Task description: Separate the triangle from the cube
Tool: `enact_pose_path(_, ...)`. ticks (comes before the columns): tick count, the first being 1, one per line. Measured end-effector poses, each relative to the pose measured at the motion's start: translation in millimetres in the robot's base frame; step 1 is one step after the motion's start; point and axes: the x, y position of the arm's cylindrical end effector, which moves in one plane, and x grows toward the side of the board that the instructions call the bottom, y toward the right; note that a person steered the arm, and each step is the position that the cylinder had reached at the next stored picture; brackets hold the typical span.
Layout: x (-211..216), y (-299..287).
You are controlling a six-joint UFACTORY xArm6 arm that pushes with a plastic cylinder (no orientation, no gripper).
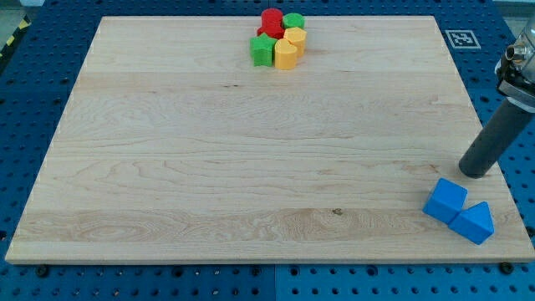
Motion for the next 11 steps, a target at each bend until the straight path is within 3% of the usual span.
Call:
enact_pose_path(3, 13, 17)
enact_pose_path(5, 81, 37)
enact_pose_path(6, 83, 36)
enact_pose_path(11, 80, -59)
